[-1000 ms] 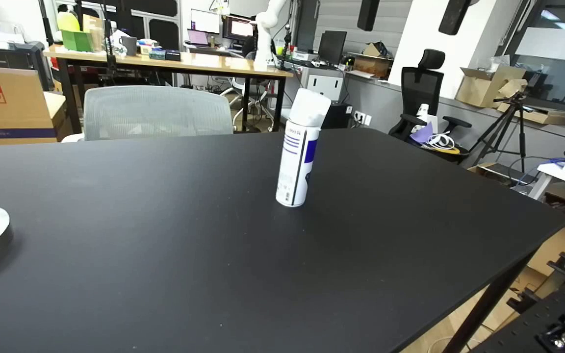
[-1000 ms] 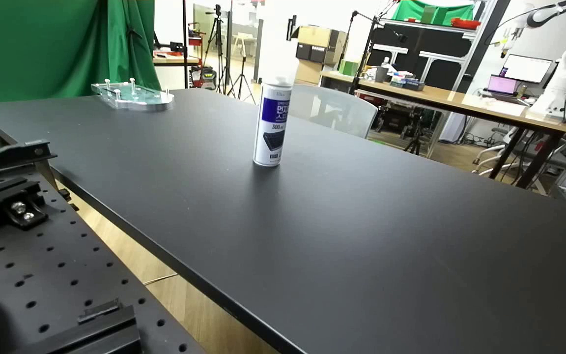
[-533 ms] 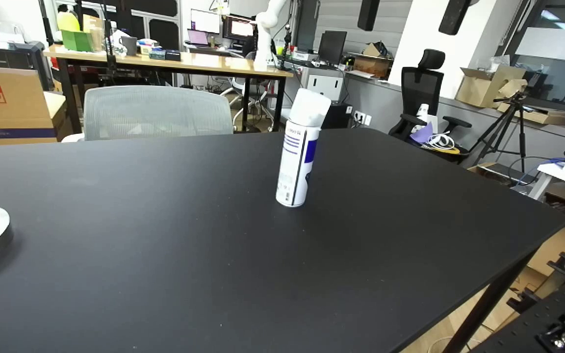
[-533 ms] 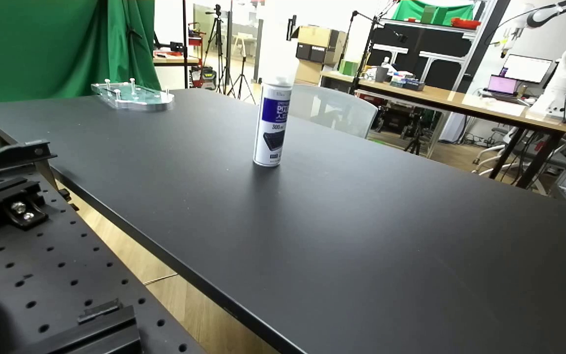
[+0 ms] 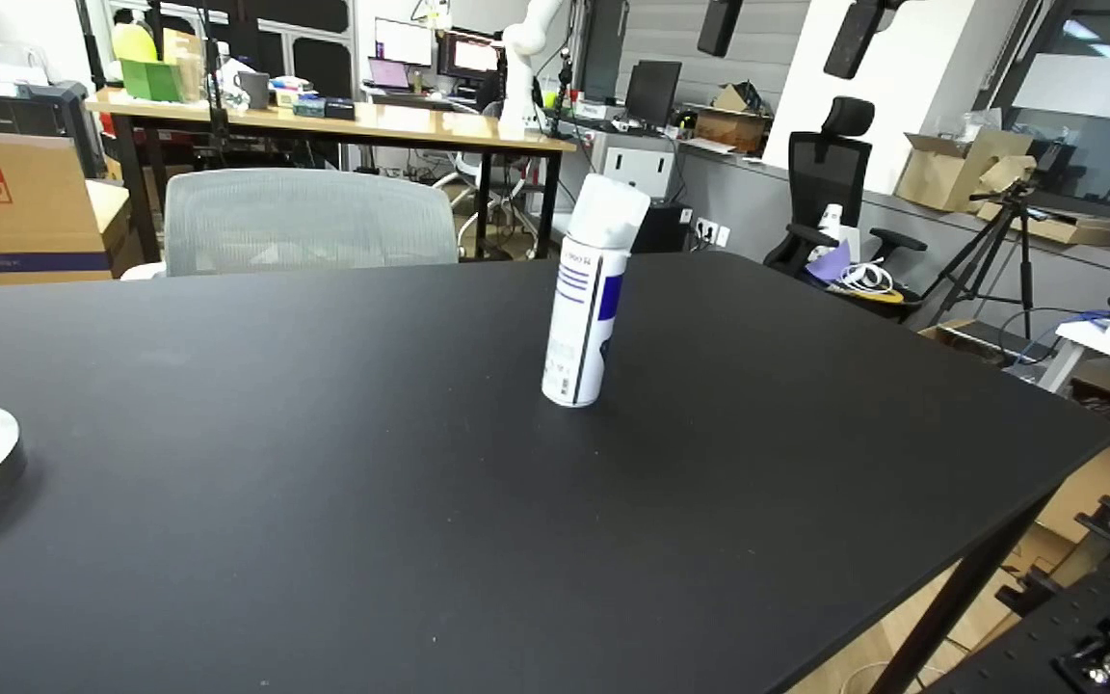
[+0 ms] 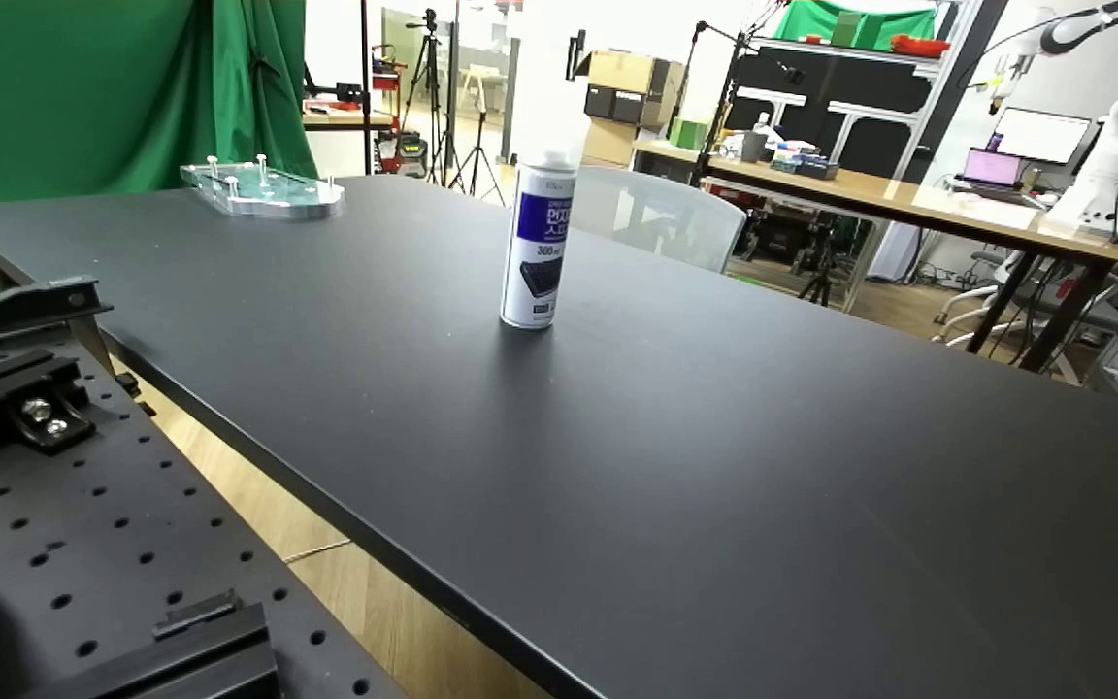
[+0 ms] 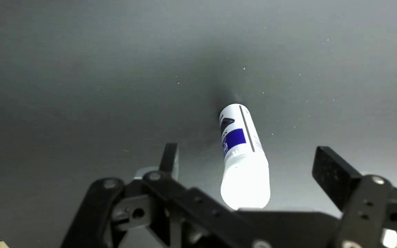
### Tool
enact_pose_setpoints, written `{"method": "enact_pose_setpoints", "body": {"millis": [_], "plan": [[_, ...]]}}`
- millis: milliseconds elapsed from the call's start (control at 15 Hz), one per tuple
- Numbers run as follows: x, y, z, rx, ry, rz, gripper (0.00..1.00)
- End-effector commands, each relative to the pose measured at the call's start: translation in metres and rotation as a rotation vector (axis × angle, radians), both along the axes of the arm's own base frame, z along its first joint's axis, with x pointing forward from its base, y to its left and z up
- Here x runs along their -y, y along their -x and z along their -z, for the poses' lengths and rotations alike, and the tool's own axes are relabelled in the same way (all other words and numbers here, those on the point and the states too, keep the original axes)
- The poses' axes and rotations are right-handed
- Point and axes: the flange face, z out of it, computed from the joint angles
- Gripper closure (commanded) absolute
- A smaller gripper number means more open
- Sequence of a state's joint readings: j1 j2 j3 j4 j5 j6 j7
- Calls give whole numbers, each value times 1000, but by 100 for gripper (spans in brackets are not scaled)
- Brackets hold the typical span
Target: Remove the lid from the white spray can
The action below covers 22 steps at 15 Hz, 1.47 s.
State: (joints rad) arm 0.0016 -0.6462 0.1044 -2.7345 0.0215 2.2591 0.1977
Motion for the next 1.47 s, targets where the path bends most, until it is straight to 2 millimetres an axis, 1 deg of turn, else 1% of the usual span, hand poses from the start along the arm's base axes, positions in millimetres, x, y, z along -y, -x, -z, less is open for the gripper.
{"method": "enact_pose_setpoints", "body": {"millis": [0,467,533,600,733,1000,1400], "plan": [[14,-39,5,-31,-40,-118,0],[16,-97,20,-102,-5,-531,0],[15,-104,19,-80,22,-461,0],[17,-84,23,-82,3,-471,0],[16,-97,25,-82,7,-473,0],[17,-107,33,-84,22,-457,0],[11,-129,53,-29,84,-503,0]]}}
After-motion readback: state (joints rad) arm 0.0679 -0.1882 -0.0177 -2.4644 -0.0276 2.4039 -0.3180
